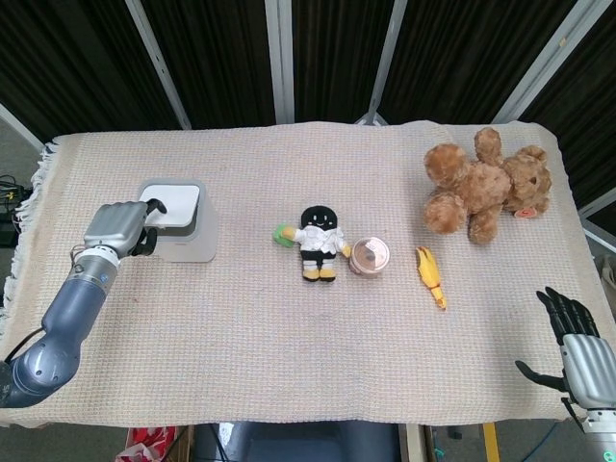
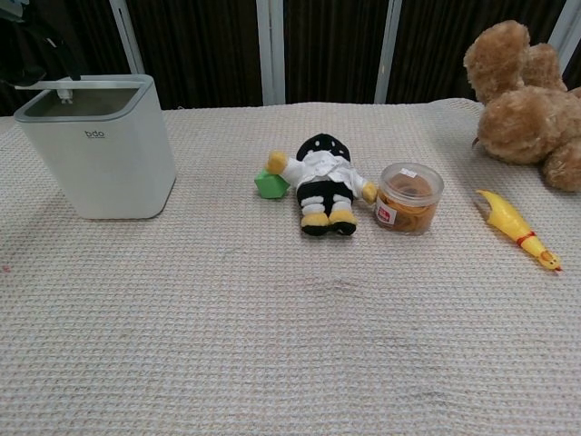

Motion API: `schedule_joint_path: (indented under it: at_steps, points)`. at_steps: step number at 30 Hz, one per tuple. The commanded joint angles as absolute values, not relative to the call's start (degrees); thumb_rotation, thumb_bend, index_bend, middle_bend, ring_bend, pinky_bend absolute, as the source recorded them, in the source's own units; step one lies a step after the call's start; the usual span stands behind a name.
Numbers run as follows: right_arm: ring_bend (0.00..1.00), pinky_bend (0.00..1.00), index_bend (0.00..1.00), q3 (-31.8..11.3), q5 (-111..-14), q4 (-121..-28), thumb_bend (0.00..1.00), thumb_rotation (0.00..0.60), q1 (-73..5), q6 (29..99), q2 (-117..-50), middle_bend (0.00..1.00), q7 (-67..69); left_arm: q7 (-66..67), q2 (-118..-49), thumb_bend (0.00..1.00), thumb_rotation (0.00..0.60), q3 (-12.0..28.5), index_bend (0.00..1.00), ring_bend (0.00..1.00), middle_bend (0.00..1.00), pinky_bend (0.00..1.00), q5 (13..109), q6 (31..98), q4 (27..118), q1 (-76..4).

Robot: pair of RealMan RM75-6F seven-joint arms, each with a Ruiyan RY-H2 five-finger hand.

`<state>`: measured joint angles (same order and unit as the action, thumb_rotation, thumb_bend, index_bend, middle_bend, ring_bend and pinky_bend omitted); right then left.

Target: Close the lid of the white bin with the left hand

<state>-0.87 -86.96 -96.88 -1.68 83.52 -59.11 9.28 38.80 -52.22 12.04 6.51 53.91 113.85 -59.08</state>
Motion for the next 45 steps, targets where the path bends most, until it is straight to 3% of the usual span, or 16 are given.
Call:
schedule_joint_path:
  at_steps: [1, 10, 27, 36, 39, 42, 44, 45]
  points:
    - [0.00, 0.00, 0.00, -0.9, -86.9, -96.9, 0.19, 0.600, -1.7, 83.5, -59.1, 0.00, 9.3, 38.0, -53.0, 0.63, 0.600, 11.0, 0.25, 0.94, 1.00, 1.00, 7.8, 54.2, 114.1, -58.5]
    - [0.00, 0.00, 0.00, -0.8, -87.0, -96.9, 0.19, 0.600, -1.5, 83.8, -59.0, 0.00, 9.4, 37.2, -55.1, 0.63, 0.600, 8.9, 0.19, 0.94, 1.00, 1.00, 10.2, 55.2, 113.3, -58.3]
    - [0.00, 0.00, 0.00, -0.9, -86.9, -96.7, 0.19, 0.600, -1.3, 83.9, -59.0, 0.00, 9.6, 36.6, -57.0, 0.63, 0.600, 6.7, 0.22, 0.94, 1.00, 1.00, 10.5, 54.7, 112.4, -59.2]
    - [0.00, 0.00, 0.00, -0.9, -87.2, -96.8, 0.19, 0.600, -1.3, 84.0, -58.9, 0.00, 9.7, 32.0, -53.9, 0.61, 0.600, 9.6, 0.19, 0.93, 0.99, 1.00, 14.2, 56.5, 115.3, -58.2]
    - [0.00, 0.00, 0.00, -0.9, -87.4, -96.5, 0.19, 0.600, -1.3, 84.3, -59.1, 0.00, 9.6, 28.2, -51.4, 0.54, 0.600, 11.2, 0.15, 0.85, 0.90, 0.96, 18.0, 57.3, 118.0, -56.1]
    - [0.00, 0.00, 0.00, -0.9, -87.4, -96.3, 0.19, 0.600, -1.3, 84.2, -59.1, 0.00, 9.7, 24.9, -49.7, 0.43, 0.600, 10.8, 0.05, 0.64, 0.62, 0.82, 25.2, 59.3, 120.8, -52.4]
    - [0.00, 0.00, 0.00, -0.9, -87.4, -96.2, 0.19, 0.600, -1.4, 84.2, -59.1, 0.00, 9.6, 23.3, -49.2, 0.37, 0.600, 9.8, 0.01, 0.43, 0.38, 0.67, 30.4, 61.2, 122.2, -49.5]
    - [0.00, 0.00, 0.00, -0.9, -87.4, -96.0, 0.19, 0.600, -1.3, 84.2, -59.1, 0.00, 9.4, 22.0, -49.2, 0.35, 0.600, 8.5, 0.00, 0.36, 0.31, 0.61, 35.2, 63.2, 123.2, -46.9]
